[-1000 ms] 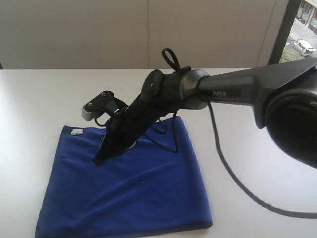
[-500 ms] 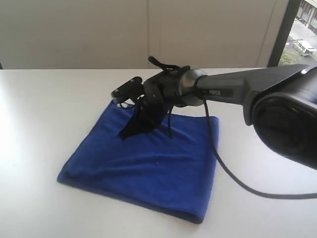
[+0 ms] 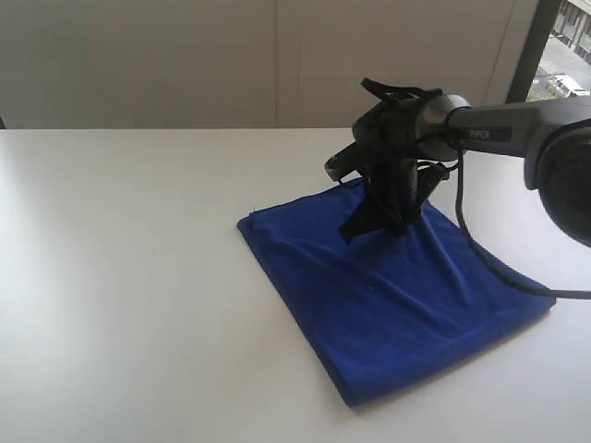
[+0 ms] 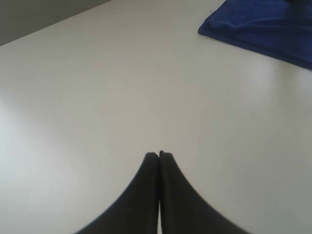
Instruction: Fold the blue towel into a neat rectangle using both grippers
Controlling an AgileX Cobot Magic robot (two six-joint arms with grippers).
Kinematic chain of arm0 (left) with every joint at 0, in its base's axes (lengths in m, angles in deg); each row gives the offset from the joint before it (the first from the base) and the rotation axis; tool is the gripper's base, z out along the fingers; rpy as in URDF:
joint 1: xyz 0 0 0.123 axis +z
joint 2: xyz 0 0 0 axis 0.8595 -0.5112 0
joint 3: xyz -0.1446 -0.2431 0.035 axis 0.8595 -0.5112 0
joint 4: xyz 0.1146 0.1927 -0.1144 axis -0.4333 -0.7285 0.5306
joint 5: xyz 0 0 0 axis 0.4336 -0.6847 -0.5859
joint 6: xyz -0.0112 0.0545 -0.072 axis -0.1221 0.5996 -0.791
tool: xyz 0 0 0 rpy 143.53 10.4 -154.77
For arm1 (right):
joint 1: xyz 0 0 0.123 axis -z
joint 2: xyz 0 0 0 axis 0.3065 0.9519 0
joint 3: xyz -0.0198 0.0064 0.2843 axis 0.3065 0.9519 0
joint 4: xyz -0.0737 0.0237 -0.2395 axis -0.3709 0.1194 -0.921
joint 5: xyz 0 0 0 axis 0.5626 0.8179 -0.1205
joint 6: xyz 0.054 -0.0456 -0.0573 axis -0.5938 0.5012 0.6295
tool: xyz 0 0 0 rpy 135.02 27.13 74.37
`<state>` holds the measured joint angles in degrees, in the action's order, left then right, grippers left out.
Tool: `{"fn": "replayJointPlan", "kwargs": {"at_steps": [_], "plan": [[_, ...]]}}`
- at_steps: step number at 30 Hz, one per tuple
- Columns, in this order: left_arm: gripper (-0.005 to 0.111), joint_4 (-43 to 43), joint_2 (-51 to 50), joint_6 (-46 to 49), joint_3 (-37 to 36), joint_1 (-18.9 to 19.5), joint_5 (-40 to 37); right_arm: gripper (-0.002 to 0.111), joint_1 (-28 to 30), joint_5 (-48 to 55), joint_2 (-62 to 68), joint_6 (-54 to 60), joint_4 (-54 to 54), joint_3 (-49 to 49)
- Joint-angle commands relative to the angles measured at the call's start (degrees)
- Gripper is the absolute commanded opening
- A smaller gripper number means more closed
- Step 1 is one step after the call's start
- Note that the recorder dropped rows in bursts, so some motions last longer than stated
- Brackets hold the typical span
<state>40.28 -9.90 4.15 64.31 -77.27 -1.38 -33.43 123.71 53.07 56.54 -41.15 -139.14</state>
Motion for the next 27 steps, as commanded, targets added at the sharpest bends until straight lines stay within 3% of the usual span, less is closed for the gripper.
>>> {"fn": "replayJointPlan", "kwargs": {"at_steps": [1,7,17,27], "plan": [[0.000,0.20,0.48,-0.57,-0.38,-0.14,0.34,0.000,-1.19,0.12,-6.33,2.77,1.40,0.48],[0.000,0.41,0.48,-0.57,-0.38,-0.14,0.46,0.000,-1.47,13.15,-9.70,14.35,4.00,3.47],[0.000,0.41,0.48,-0.98,-0.38,-0.14,0.82,0.000,-1.47,-1.41,-13.70,13.19,7.12,23.94],[0.000,0.55,0.48,-1.10,-0.38,-0.14,1.06,0.000,-6.03,-5.48,-13.70,14.19,17.77,28.59]]}}
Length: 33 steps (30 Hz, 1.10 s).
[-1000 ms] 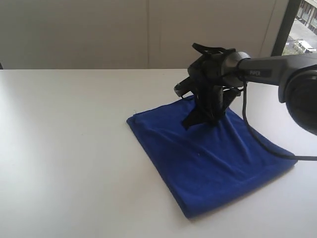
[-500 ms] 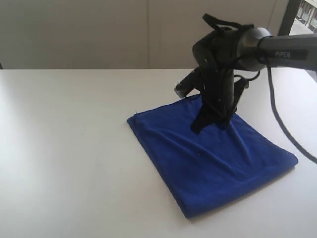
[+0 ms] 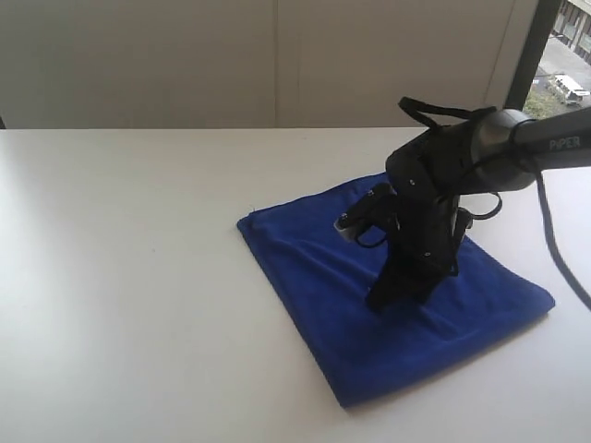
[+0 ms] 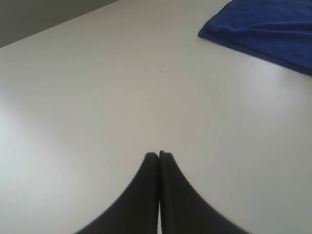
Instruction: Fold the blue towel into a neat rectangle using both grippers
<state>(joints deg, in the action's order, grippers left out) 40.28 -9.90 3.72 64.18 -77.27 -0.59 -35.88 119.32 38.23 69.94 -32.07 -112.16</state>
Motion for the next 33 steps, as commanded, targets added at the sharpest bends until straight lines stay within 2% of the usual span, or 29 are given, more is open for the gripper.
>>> {"fn": "replayJointPlan", "kwargs": {"at_steps": [1,12,21,27,31,33], "plan": [[0.000,0.55,0.48,-0.67,-0.25,-0.14,0.27,0.000,-4.73,-1.36,1.14,0.80,9.55,1.62],[0.000,0.55,0.48,-0.80,-0.25,-0.14,0.39,0.000,-13.97,-6.70,1.14,0.43,14.56,1.42],[0.000,0.78,0.48,-0.80,-0.25,-0.14,0.16,0.000,-14.14,-10.10,-5.39,0.43,14.06,1.30],[0.000,1.70,0.48,-0.49,-0.90,-0.14,0.18,0.000,-11.68,-9.41,-12.29,0.30,6.04,0.91],[0.000,5.83,-2.88,3.25,-0.59,-0.14,0.66,0.000,-9.86,-5.60,-15.41,4.11,4.57,0.91],[0.000,9.97,-8.09,7.69,0.97,-0.14,0.15,0.000,-9.74,-2.98,-17.35,7.52,4.13,1.05]]}}
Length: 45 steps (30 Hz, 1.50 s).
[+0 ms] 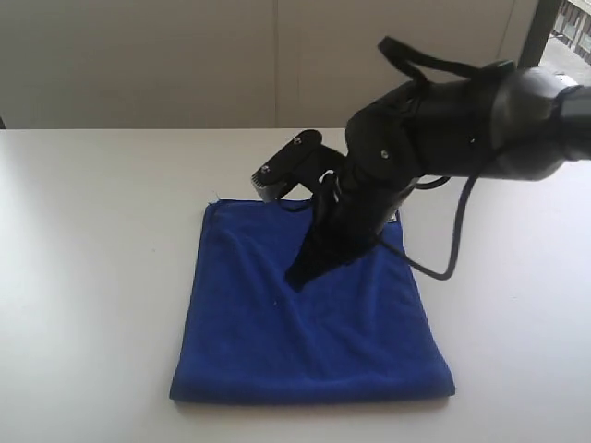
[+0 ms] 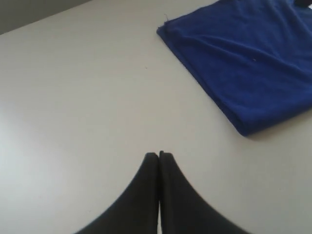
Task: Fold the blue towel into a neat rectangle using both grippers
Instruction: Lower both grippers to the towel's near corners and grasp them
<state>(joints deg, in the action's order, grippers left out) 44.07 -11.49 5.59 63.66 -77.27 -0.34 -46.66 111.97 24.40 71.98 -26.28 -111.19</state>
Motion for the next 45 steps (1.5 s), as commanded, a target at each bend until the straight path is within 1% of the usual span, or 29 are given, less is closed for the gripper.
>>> {"fn": "replayJointPlan", "kwargs": {"at_steps": [1,4,5,6,9,10,11,12,14,15,17,18,20,23,25,27,28,29,30,32,34,35,36,38,40,43,45], "plan": [[0.000,8.74,-9.92,8.79,2.69,-0.14,-0.77,0.000,1.04,5.91,-4.59,7.52,-1.66,0.07],[0.000,19.16,-21.37,19.41,8.02,-0.14,-3.76,0.000,1.04,9.13,-8.27,11.80,-1.54,0.57],[0.000,25.26,-29.27,27.71,11.78,-0.14,-6.76,0.000,1.04,10.02,-11.02,12.89,-1.54,1.67],[0.000,29.73,-34.25,33.18,14.67,-0.14,-7.90,0.000,1.04,10.35,-12.57,12.89,-1.46,2.55],[0.000,36.96,-44.69,41.08,21.51,-0.14,-8.68,0.000,1.04,13.41,-16.74,13.00,-1.32,4.82],[0.000,37.33,-50.69,41.51,26.32,-0.99,-9.60,0.000,1.04,16.50,-18.85,14.25,-0.84,6.38],[0.000,37.06,-53.88,41.51,28.95,-1.93,-10.91,0.000,1.04,18.47,-19.99,15.10,-0.84,7.30],[0.000,35.18,-59.86,41.51,34.52,-4.59,-13.03,0.000,1.04,22.11,-21.94,16.84,-0.84,8.99],[0.000,26.37,-67.25,41.51,40.25,-9.49,-14.48,0.000,1.04,20.16,-24.87,16.97,-1.03,11.02],[0.000,19.96,-69.96,41.51,42.21,-12.09,-14.58,0.000,1.04,18.28,-25.72,18.06,-1.02,11.82],[0.000,10.81,-73.94,41.26,42.84,-15.07,-14.56,0.000,1.04,17.85,-25.68,18.02,-1.43,12.21],[0.000,9.03,-75.12,41.26,42.84,-15.46,-14.47,0.000,1.04,17.85,-25.56,18.02,-1.43,12.88],[0.000,9.15,-77.52,41.73,42.84,-15.46,-14.34,0.000,1.04,16.13,-24.87,18.02,-2.02,13.97],[0.000,9.04,-79.72,42.08,42.84,-15.36,-14.21,0.000,1.04,15.49,-23.06,18.02,-6.19,15.37],[0.000,8.67,-81.20,45.25,42.84,-15.36,-14.21,0.000,1.04,13.87,-20.42,18.02,-11.09,16.94],[0.000,8.58,-82.00,47.16,42.73,-15.36,-14.31,0.005,1.04,12.54,-18.49,18.02,-12.16,18.19],[0.000,8.58,-82.62,47.45,42.73,-15.36,-14.29,0.009,1.04,11.05,-17.39,18.02,-12.16,18.78],[0.000,8.58,-83.18,47.45,42.73,-15.36,-14.29,0.016,1.04,9.02,-16.13,18.02,-12.02,19.35],[0.003,8.58,-83.95,47.45,42.73,-15.36,-14.29,0.029,1.04,6.70,-14.62,18.02,-11.73,19.69],[0.013,8.58,-84.80,47.74,42.73,-15.36,-14.29,0.049,1.04,6.15,-12.97,18.02,-11.53,19.74],[0.027,8.58,-86.12,49.78,42.73,-15.36,-14.10,0.070,1.04,6.15,-11.64,18.32,-11.53,19.84],[0.038,8.58,-86.83,51.27,42.73,-15.36,-14.15,0.075,1.04,6.15,-11.12,18.46,-11.91,19.84],[0.047,8.58,-87.57,52.46,42.73,-15.36,-14.30,0.078,1.04,6.15,-10.84,18.76,-12.04,19.84],[0.059,9.47,-88.80,53.91,42.73,-15.36,-14.66,0.077,1.04,5.14,-10.32,19.42,-12.04,19.84],[0.067,10.54,-89.89,55.74,42.73,-15.36,-14.40,0.074,1.04,4.03,-10.29,19.42,-11.70,19.84],[0.068,13.88,-91.50,58.62,42.73,-15.36,-13.77,0.070,0.91,3.82,-10.29,19.85,-10.24,19.84],[0.068,17.15,-92.41,61.57,42.73,-15.36,-13.77,0.070,0.91,4.44,-10.29,23.64,-6.82,19.98]]}}
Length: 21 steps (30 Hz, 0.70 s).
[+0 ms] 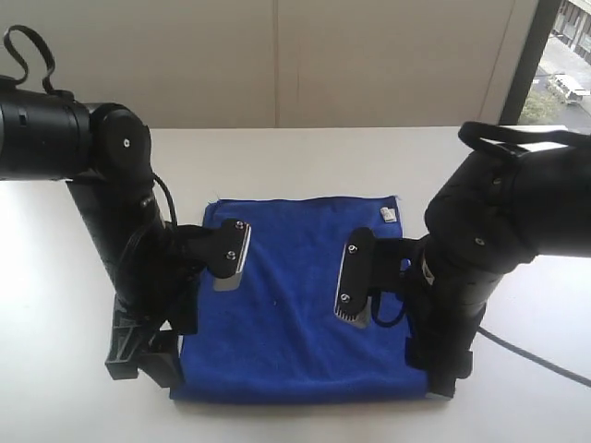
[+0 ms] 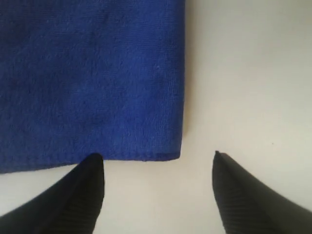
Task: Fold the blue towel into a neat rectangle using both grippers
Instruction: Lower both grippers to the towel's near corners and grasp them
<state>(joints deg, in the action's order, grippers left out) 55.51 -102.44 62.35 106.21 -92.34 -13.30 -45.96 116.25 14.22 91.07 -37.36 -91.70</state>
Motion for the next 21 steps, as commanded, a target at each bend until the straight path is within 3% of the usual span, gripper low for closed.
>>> {"fn": "replayJointPlan", "kwargs": {"at_steps": [1,7,21], "plan": [[0.068,7.32,-1.70,6.63,0.19,-0.29,-0.92,0.070,0.21,0.71,-0.11,7.63,6.58,0.52],[0.068,6.61,-2.59,7.50,0.19,-0.29,-0.92,0.070,0.21,2.55,-0.11,21.81,15.69,0.85],[0.068,6.36,-2.86,8.68,-7.30,-0.29,9.18,0.070,0.21,-10.07,0.28,23.24,9.93,8.48]]}}
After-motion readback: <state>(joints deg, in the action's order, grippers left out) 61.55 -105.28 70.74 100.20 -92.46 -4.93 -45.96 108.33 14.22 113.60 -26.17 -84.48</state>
